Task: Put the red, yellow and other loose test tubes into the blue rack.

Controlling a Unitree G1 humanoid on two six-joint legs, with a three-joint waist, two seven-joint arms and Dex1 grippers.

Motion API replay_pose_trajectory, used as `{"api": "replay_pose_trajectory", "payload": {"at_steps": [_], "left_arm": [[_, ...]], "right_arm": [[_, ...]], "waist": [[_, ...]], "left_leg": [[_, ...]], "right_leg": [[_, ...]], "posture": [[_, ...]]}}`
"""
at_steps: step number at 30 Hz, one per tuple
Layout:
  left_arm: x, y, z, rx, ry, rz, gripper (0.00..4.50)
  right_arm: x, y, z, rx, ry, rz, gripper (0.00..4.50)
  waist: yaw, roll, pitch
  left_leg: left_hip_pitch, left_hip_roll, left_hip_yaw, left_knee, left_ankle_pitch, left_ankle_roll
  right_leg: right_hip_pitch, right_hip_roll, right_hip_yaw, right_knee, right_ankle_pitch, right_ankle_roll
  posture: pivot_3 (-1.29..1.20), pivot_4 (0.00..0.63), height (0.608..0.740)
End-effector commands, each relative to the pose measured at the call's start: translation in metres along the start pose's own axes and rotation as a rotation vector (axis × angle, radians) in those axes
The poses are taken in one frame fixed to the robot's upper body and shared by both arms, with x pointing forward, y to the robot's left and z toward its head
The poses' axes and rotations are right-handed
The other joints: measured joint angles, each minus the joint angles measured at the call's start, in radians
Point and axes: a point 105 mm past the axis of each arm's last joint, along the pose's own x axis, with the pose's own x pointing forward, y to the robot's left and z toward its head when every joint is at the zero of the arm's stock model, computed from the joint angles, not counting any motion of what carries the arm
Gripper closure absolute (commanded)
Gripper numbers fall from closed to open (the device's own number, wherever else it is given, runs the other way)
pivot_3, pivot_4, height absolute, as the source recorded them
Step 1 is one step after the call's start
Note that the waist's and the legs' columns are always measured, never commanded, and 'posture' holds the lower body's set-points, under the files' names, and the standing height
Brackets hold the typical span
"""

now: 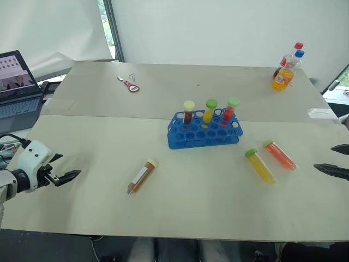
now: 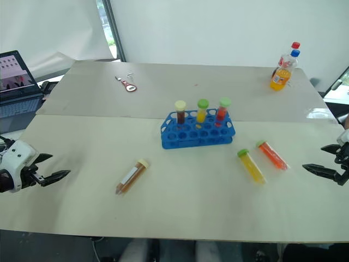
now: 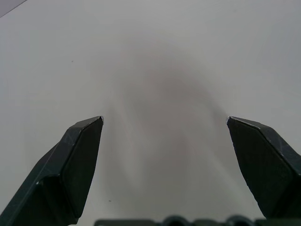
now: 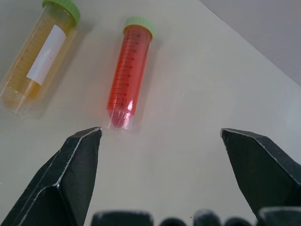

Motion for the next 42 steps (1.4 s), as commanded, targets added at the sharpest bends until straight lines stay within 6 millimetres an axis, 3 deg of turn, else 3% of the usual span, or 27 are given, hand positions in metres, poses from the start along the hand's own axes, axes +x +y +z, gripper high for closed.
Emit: {"api": "replay_pose_trajectory", "payload": {"at_steps": [1,7,11,15,20,26,32,42], "left_arm": [[-0.007,0.01,0.015,0.027,-0.033,0.04,0.04],[-0.01,0.007,0.024,0.003,-0.108,0.007,0.04],[-0.001,-0.003,0.052,0.041,-0.186,-0.045,0.04],[0.015,-0.043,0.092,0.126,-0.288,-0.214,0.04],[0.018,-0.116,0.15,0.213,-0.451,-0.528,0.04],[0.012,-0.172,0.186,0.328,-0.561,-0.789,0.04],[0.012,-0.199,0.204,0.385,-0.642,-0.891,0.04],[0.017,-0.218,0.207,0.429,-0.676,-0.922,0.04]], "right_arm": [[-0.002,-0.004,0.011,-0.024,-0.045,-0.018,0.0],[0.002,-0.006,0.022,-0.009,-0.096,-0.032,0.0],[0.008,-0.003,0.039,0.006,-0.154,-0.01,0.0],[0.018,-0.001,0.06,0.007,-0.182,0.025,0.0],[0.037,0.003,0.069,-0.01,-0.068,0.027,0.0],[0.067,0.001,0.068,0.065,0.152,0.044,0.0],[0.093,-0.001,0.07,0.124,0.263,0.103,0.0],[0.112,0.0,0.058,0.102,0.419,0.173,0.0]], "waist": [[0.0,0.0,0.0],[0.0,0.0,0.0],[0.002,0.0,0.0],[0.004,0.0,0.0],[0.003,0.0,0.0],[-0.007,0.001,0.0],[-0.003,0.001,0.0],[0.0,0.001,0.0]], "left_leg": [[0.0,0.0,0.0,0.0,0.0,0.0],[0.0,0.0,0.0,0.0,0.0,0.0],[0.0,0.0,0.0,0.0,0.0,0.0],[0.0,-0.001,0.0,0.001,0.0,0.0],[-0.004,-0.001,-0.002,0.001,0.0,0.0],[-0.003,-0.001,-0.002,0.002,0.0,0.0],[-0.004,-0.002,-0.002,0.003,0.0,0.0],[-0.006,-0.002,-0.003,0.003,0.0,-0.001]], "right_leg": [[0.0,0.0,0.0,0.0,0.0,0.0],[0.0,0.0,0.0,0.0,0.0,0.0],[0.0,0.0,0.0,0.001,0.0,0.0],[0.0,0.0,0.0,0.002,0.0,0.0],[-0.002,0.0,0.0,0.003,0.0,0.0],[-0.003,0.0,0.001,0.003,0.0,0.0],[-0.003,0.0,0.001,0.001,0.0,0.0],[-0.004,0.0,0.0,0.0,0.0,0.0]], "posture": [[0.0,0.15,0.706],[0.0,0.15,0.706],[0.0,0.15,0.706],[0.0,0.15,0.706],[0.0,0.15,0.706],[0.0,0.15,0.706],[0.0,0.15,0.706],[0.0,0.15,0.706]]}}
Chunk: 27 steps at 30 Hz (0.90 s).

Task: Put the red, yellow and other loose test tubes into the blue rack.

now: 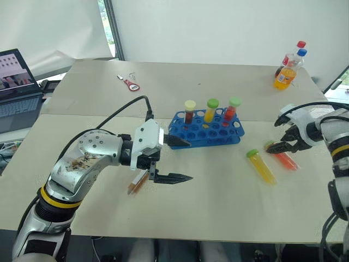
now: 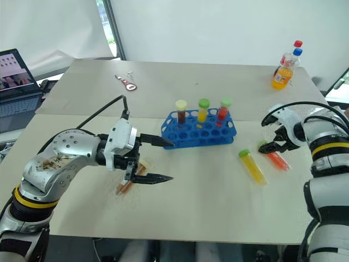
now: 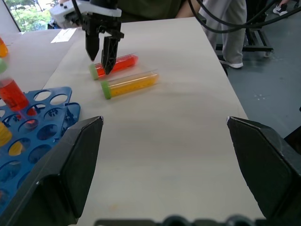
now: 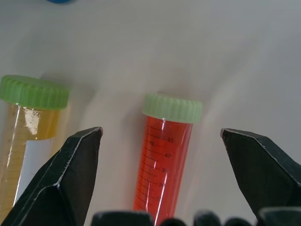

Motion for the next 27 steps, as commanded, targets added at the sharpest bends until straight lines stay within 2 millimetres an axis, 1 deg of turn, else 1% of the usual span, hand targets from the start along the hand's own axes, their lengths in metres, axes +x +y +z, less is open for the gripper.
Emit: {"api": "replay_pose_trajectory", "payload": {"at_steps": [1,4,8,14,15,20,23,26,27], "left_arm": [[0.003,-0.002,0.01,0.067,-0.017,-0.005,0.04],[0.005,-0.003,0.01,0.067,-0.024,0.001,0.04],[0.008,-0.004,0.008,0.063,-0.032,0.008,0.0],[0.008,-0.002,0.006,0.063,-0.039,0.011,0.0],[0.008,-0.002,0.006,0.063,-0.04,0.011,0.0],[0.005,-0.001,0.002,0.058,-0.032,0.013,0.0],[0.0,0.002,-0.001,0.049,-0.024,0.025,0.0],[-0.004,0.006,-0.004,0.044,-0.016,0.053,0.0],[-0.005,0.009,-0.004,0.037,-0.024,0.073,0.0]], "right_arm": [[-0.009,-0.006,-0.003,-0.029,0.029,-0.006,0.0],[-0.009,-0.005,-0.007,-0.019,0.042,0.018,0.0],[-0.007,-0.005,-0.006,0.024,0.01,0.027,1.12],[-0.002,-0.002,-0.011,0.05,0.009,0.051,3.25],[-0.002,-0.001,-0.013,0.053,0.01,0.053,3.51],[-0.009,-0.002,-0.017,0.072,-0.002,0.07,3.55],[-0.023,-0.004,-0.006,0.088,-0.083,0.078,3.55],[-0.042,-0.004,0.01,0.097,-0.21,0.08,3.55],[-0.051,-0.004,0.014,0.067,-0.27,0.062,3.55]], "waist": [[0.0,0.0,0.0],[0.0,0.0,0.0],[-0.002,0.0,0.0],[-0.003,0.0,0.0],[-0.003,0.0,0.0],[0.0,0.0,0.0],[0.0,0.001,0.0],[0.0,0.003,0.0],[0.001,0.003,0.0]], "left_leg": [[0.0,0.0,0.0,0.0,0.0,0.0],[0.0,0.0,0.0,0.0,0.0,0.0],[0.0,0.0,0.0,0.0,0.0,-0.001],[0.001,0.0,-0.001,0.0,0.0,-0.001],[0.001,0.0,-0.001,0.0,0.0,-0.001],[0.001,0.0,-0.001,0.0,0.0,-0.001],[0.0,0.0,-0.001,0.0,0.0,-0.001],[0.0,0.0,-0.001,0.0,0.0,-0.001],[0.001,0.0,-0.001,0.0,0.0,-0.001]], "right_leg": [[0.0,0.0,0.0,0.0,0.0,0.0],[0.0,0.0,0.0,0.0,0.0,0.0],[0.0,0.0,0.0,0.001,0.0,0.0],[0.0,0.0,0.0,0.002,0.0,0.0],[0.0,0.0,0.0,0.002,0.0,0.0],[0.0,0.0,0.0,0.002,0.0,0.0],[0.0,0.0,0.0,0.002,0.0,0.0],[0.0,0.0,0.0,0.002,0.0,0.0],[0.0,0.0,0.0,0.002,0.0,0.0]], "posture": [[0.0,0.15,0.706],[0.0,0.15,0.706],[0.0,0.15,0.706],[0.0,0.15,0.706],[0.0,0.15,0.706],[0.0,0.15,0.706],[0.0,0.15,0.706],[0.0,0.15,0.706],[0.0,0.15,0.706]]}}
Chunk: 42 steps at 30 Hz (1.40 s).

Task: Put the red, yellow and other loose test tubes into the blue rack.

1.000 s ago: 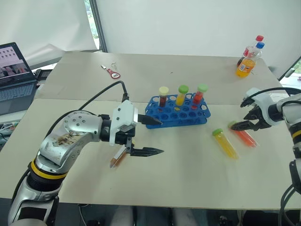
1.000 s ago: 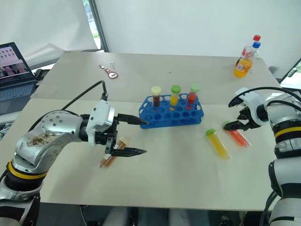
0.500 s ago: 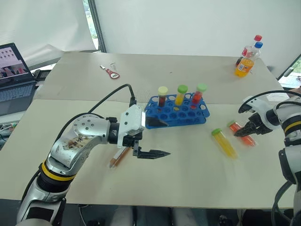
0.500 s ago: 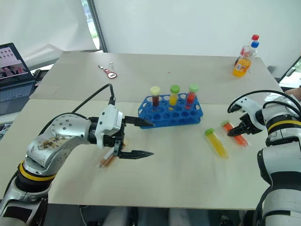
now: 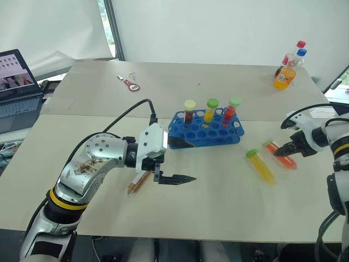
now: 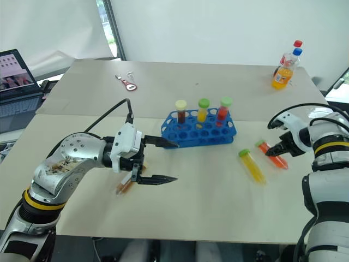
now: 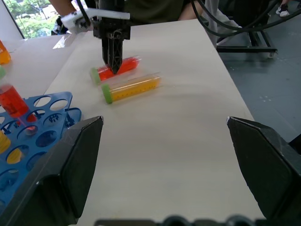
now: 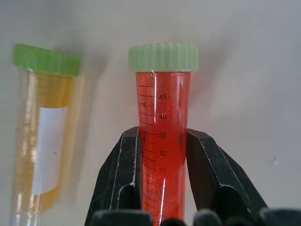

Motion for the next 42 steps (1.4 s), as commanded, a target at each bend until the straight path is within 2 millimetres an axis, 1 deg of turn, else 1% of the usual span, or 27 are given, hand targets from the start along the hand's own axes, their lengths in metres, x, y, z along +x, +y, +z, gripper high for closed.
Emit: {"api": "replay_pose_trajectory", "payload": {"at_steps": [1,3,5,6,7,9,11,15,18,21,26,33,42], "left_arm": [[-0.008,0.01,0.007,0.027,-0.03,0.069,0.0],[-0.009,0.015,0.008,0.013,-0.044,0.097,0.0],[-0.012,0.021,0.014,-0.035,-0.1,0.144,0.0],[-0.014,0.023,0.016,-0.052,-0.117,0.159,0.0],[-0.015,0.025,0.017,-0.063,-0.126,0.17,0.0],[-0.019,0.026,0.017,-0.07,-0.121,0.176,0.0],[-0.021,0.026,0.016,-0.07,-0.106,0.174,0.0],[-0.021,0.024,0.016,-0.067,-0.089,0.166,0.0],[-0.018,0.024,0.02,-0.067,-0.093,0.164,0.0],[-0.016,0.026,0.023,-0.096,-0.106,0.171,0.0],[-0.014,0.025,0.019,-0.105,-0.082,0.168,0.0],[-0.015,0.024,0.014,-0.113,-0.071,0.172,0.0],[-0.014,0.024,0.011,-0.121,-0.078,0.185,0.0]], "right_arm": [[-0.037,0.006,0.029,-0.06,-0.244,-0.026,3.55],[-0.049,0.016,0.038,-0.094,-0.348,-0.035,3.55],[-0.056,0.043,0.059,-0.218,-0.568,-0.066,3.55],[-0.061,0.056,0.069,-0.25,-0.702,-0.089,3.55],[-0.061,0.065,0.07,-0.26,-0.776,-0.125,3.55],[-0.055,0.081,0.07,-0.278,-0.883,-0.171,3.55],[-0.046,0.089,0.072,-0.249,-0.967,-0.219,3.55],[-0.032,0.089,0.083,-0.164,-1.097,-0.317,3.55],[-0.02,0.087,0.087,-0.109,-1.142,-0.348,3.55],[-0.007,0.088,0.088,-0.107,-1.154,-0.355,3.55],[0.01,0.086,0.092,-0.084,-1.164,-0.365,3.55],[0.021,0.093,0.09,-0.074,-1.171,-0.36,3.55],[0.029,0.104,0.093,-0.049,-1.203,-0.386,3.55]], "waist": [[0.003,0.0,0.0],[0.006,0.0,0.0],[0.007,0.0,0.0],[0.006,-0.001,0.0],[0.002,-0.001,0.0],[0.0,-0.001,0.0],[0.002,-0.001,0.0],[0.003,-0.001,0.0],[0.003,-0.001,0.0],[0.002,-0.001,0.0],[-0.003,0.0,0.0],[-0.002,0.0,0.0],[-0.002,0.0,0.0]], "left_leg": [[0.0,0.0,-0.001,0.0,0.0,0.0],[-0.001,0.0,-0.002,0.0,0.0,0.0],[-0.001,0.0,-0.003,0.0,0.0,0.0],[-0.001,0.0,-0.005,0.001,0.0,0.0],[-0.002,0.001,-0.009,0.001,0.0,0.0],[-0.002,0.0,-0.012,0.002,0.0,0.0],[-0.002,-0.001,-0.012,0.002,0.0,0.0],[-0.001,-0.002,-0.011,0.003,0.001,-0.001],[-0.001,-0.002,-0.01,0.003,0.001,-0.002],[-0.001,-0.002,-0.01,0.002,0.001,-0.002],[-0.001,-0.002,-0.01,0.002,0.001,-0.002],[-0.001,-0.002,-0.01,0.002,0.002,-0.002],[-0.001,-0.002,-0.01,0.002,0.002,-0.002]], "right_leg": [[0.0,0.0,-0.001,0.0,0.0,0.0],[0.0,0.0,-0.002,0.0,0.0,0.0],[0.001,0.0,-0.002,0.0,0.0,0.0],[0.001,0.0,-0.002,0.0,0.0,0.0],[0.001,0.0,-0.003,0.001,0.0,0.0],[0.0,0.0,-0.001,0.005,0.0,0.0],[0.0,0.0,-0.002,0.006,0.0,0.0],[0.001,-0.001,-0.001,0.006,0.0,0.001],[0.001,0.0,-0.002,0.006,0.0,0.001],[0.001,0.0,-0.002,0.006,0.0,0.001],[0.001,0.0,-0.002,0.006,0.0,0.001],[0.001,0.0,-0.002,0.006,0.0,0.001],[0.001,0.0,-0.002,0.006,0.0,0.001]], "posture": [[0.0,0.15,0.706],[0.0,0.15,0.706],[0.0,0.15,0.706],[0.0,0.15,0.706],[0.0,0.15,0.706],[0.0,0.15,0.706],[0.0,0.15,0.706],[0.0,0.15,0.706],[0.0,0.15,0.706],[0.0,0.15,0.706],[0.0,0.15,0.706],[0.0,0.15,0.706],[0.0,0.15,0.706]]}}
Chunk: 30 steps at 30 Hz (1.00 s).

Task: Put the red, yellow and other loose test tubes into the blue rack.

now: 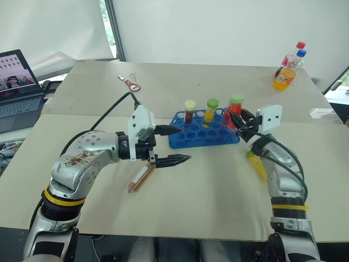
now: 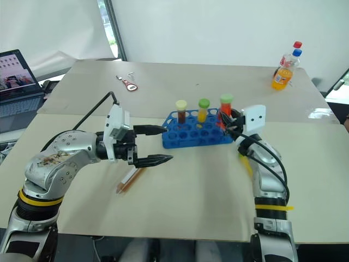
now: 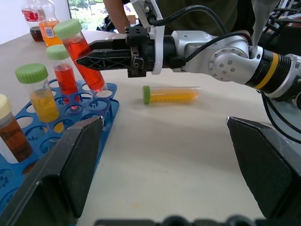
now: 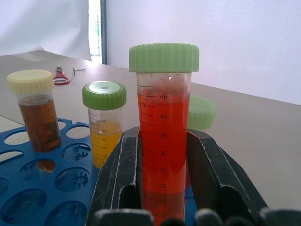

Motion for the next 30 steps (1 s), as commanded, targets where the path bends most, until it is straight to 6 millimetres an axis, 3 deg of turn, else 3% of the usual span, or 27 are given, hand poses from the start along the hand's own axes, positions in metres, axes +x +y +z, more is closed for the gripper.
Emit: {"api": "replay_pose_trajectory", "payload": {"at_steps": [1,10,30], "left_arm": [[0.001,-0.003,0.008,0.043,-0.027,0.003,0.0],[0.001,-0.002,0.009,0.036,-0.035,0.011,0.0],[0.005,0.003,0.013,0.04,-0.04,0.034,0.0]], "right_arm": [[-0.001,0.002,0.013,-0.028,-0.064,-0.022,3.55],[-0.012,-0.01,0.019,-0.09,-0.087,-0.102,3.55],[-0.008,0.013,0.012,-0.039,-0.095,-0.107,3.55]], "waist": [[0.0,0.0,0.0],[0.001,0.0,0.0],[-0.002,0.0,0.0]], "left_leg": [[0.0,0.0,0.0,0.0,0.0,0.0],[0.0,0.0,0.0,0.0,0.0,0.0],[0.0,0.0,-0.001,0.0,0.0,0.0]], "right_leg": [[0.0,0.0,0.0,0.0,0.0,0.0],[0.0,0.0,0.0,0.0,0.0,0.0],[0.0,0.0,0.0,0.0,0.0,0.0]], "posture": [[0.0,0.15,0.706],[0.0,0.15,0.706],[0.0,0.15,0.706]]}}
